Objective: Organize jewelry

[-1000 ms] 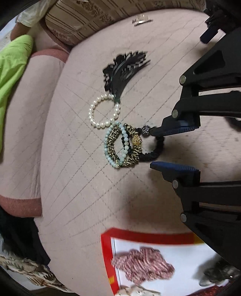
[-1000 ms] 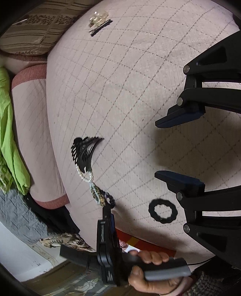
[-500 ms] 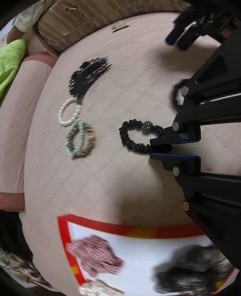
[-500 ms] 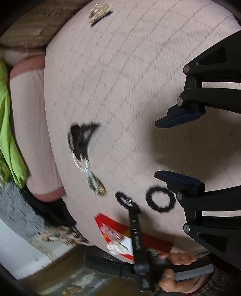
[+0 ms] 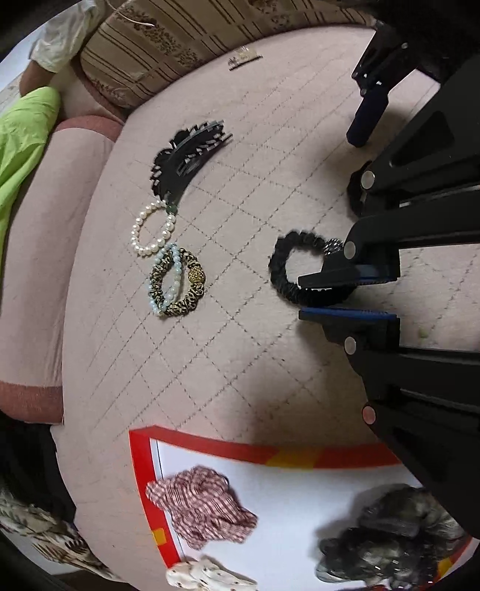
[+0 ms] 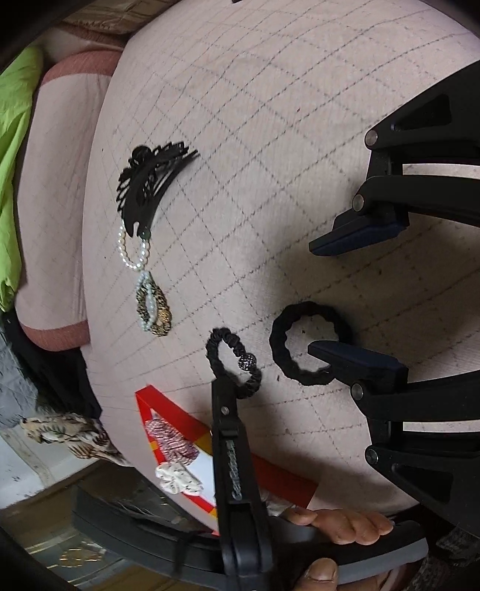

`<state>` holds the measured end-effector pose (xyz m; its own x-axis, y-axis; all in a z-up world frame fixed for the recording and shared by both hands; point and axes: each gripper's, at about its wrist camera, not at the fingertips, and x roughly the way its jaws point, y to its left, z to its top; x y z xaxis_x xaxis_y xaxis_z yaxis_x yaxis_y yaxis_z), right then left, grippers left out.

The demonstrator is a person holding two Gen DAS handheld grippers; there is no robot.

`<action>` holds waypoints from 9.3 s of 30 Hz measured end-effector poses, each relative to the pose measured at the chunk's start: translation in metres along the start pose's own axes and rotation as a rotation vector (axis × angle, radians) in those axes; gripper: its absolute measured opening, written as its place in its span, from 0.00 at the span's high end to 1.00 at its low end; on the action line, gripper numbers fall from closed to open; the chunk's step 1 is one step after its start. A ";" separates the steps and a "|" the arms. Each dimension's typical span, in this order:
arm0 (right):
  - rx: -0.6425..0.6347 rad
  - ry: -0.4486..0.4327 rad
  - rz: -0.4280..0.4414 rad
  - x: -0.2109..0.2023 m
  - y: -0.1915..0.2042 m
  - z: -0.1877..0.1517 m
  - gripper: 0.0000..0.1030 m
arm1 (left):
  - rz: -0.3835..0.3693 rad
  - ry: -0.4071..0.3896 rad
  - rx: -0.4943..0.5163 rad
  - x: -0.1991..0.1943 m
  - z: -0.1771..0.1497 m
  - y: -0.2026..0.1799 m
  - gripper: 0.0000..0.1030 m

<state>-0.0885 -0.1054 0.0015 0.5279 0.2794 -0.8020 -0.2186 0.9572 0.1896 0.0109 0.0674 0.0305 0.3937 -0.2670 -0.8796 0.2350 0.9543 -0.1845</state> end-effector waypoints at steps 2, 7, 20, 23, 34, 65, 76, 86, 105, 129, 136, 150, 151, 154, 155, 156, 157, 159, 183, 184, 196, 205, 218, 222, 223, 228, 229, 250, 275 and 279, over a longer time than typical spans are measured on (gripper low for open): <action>-0.018 0.001 -0.026 0.004 0.004 0.001 0.51 | 0.004 0.002 0.003 0.009 0.003 -0.001 0.90; -0.030 -0.001 -0.093 0.010 0.009 0.002 0.71 | 0.006 -0.020 0.019 0.011 0.001 -0.003 0.87; 0.025 -0.077 -0.094 -0.023 0.007 -0.003 0.93 | -0.010 -0.079 0.016 -0.038 -0.013 -0.014 0.93; 0.056 -0.095 -0.097 -0.035 0.003 -0.005 0.93 | -0.011 -0.114 0.023 -0.059 -0.018 -0.020 0.92; 0.127 -0.118 -0.187 -0.072 -0.009 -0.014 0.93 | 0.054 -0.274 0.123 -0.134 -0.043 -0.047 0.92; 0.069 -0.170 -0.267 -0.108 0.028 -0.010 0.93 | 0.060 -0.403 0.079 -0.190 -0.063 -0.022 0.92; -0.002 -0.155 -0.185 -0.102 0.060 0.012 0.93 | 0.111 -0.420 -0.029 -0.205 -0.060 0.031 0.92; -0.142 -0.111 -0.037 -0.069 0.129 0.057 0.93 | 0.195 -0.387 -0.159 -0.210 -0.045 0.130 0.92; -0.234 0.059 0.134 0.077 0.230 0.120 0.93 | 0.283 -0.180 -0.326 -0.125 -0.008 0.263 0.92; -0.237 0.092 0.169 0.110 0.250 0.116 0.66 | 0.292 -0.197 -0.368 -0.126 -0.010 0.275 0.71; -0.250 0.065 0.197 0.083 0.250 0.111 0.65 | 0.273 -0.247 -0.406 -0.160 -0.021 0.265 0.59; -0.164 0.014 0.179 0.008 0.186 0.066 0.63 | 0.234 -0.270 -0.288 -0.186 -0.046 0.162 0.56; -0.158 0.010 0.169 0.004 0.178 0.062 0.63 | 0.222 -0.266 -0.276 -0.184 -0.047 0.153 0.56; -0.119 0.003 0.135 -0.008 0.145 0.051 0.63 | 0.189 -0.244 -0.236 -0.177 -0.049 0.126 0.56; -0.103 0.001 0.123 -0.012 0.134 0.048 0.63 | 0.182 -0.237 -0.225 -0.174 -0.049 0.118 0.56; -0.084 -0.001 0.107 -0.016 0.119 0.043 0.63 | 0.170 -0.228 -0.211 -0.171 -0.049 0.108 0.56; -0.069 -0.003 0.094 -0.019 0.107 0.040 0.63 | 0.160 -0.221 -0.201 -0.169 -0.049 0.102 0.56; -0.033 -0.008 0.057 -0.027 0.079 0.032 0.63 | 0.136 -0.205 -0.177 -0.165 -0.046 0.084 0.56; 0.266 -0.098 -0.010 -0.069 -0.094 0.004 0.63 | 0.143 -0.033 -0.081 0.013 0.070 0.000 0.71; 0.274 -0.099 -0.008 -0.069 -0.098 0.004 0.63 | 0.150 -0.024 -0.078 0.020 0.073 0.000 0.73; 0.355 -0.091 0.050 -0.054 -0.114 0.010 0.62 | 0.237 -0.015 0.054 0.040 0.063 -0.020 0.93; 0.301 -0.074 0.056 -0.058 -0.096 0.006 0.62 | 0.216 -0.043 0.165 -0.021 -0.067 -0.039 0.93; 0.224 -0.042 0.010 -0.075 -0.055 -0.027 0.59 | 0.128 -0.054 0.038 -0.052 -0.106 -0.020 0.91; 0.210 -0.041 0.032 -0.078 -0.043 -0.029 0.59 | 0.073 -0.039 -0.063 -0.060 -0.105 -0.001 0.90; 0.203 -0.046 0.044 -0.078 -0.039 -0.029 0.59 | 0.060 -0.039 -0.097 -0.062 -0.105 0.006 0.90; 0.198 -0.047 0.106 -0.077 -0.019 -0.021 0.59 | 0.022 -0.062 -0.155 -0.071 -0.105 0.020 0.84; 0.192 -0.044 0.104 -0.073 -0.016 -0.018 0.59 | 0.017 -0.063 -0.153 -0.072 -0.104 0.020 0.84; -0.027 0.085 -0.259 0.002 -0.009 0.004 0.80 | -0.052 -0.057 -0.138 -0.059 -0.104 0.019 0.84; -0.100 0.096 -0.129 0.013 0.009 0.012 0.95 | -0.020 -0.063 -0.043 -0.050 -0.104 0.001 0.94; 0.028 0.063 -0.065 -0.005 -0.023 0.009 0.95 | -0.045 -0.055 -0.030 -0.054 -0.103 -0.006 0.95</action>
<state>-0.0787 -0.1285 0.0066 0.4874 0.2119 -0.8471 -0.1617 0.9752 0.1509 -0.1036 0.0900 0.0337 0.4317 -0.3160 -0.8449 0.2273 0.9445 -0.2371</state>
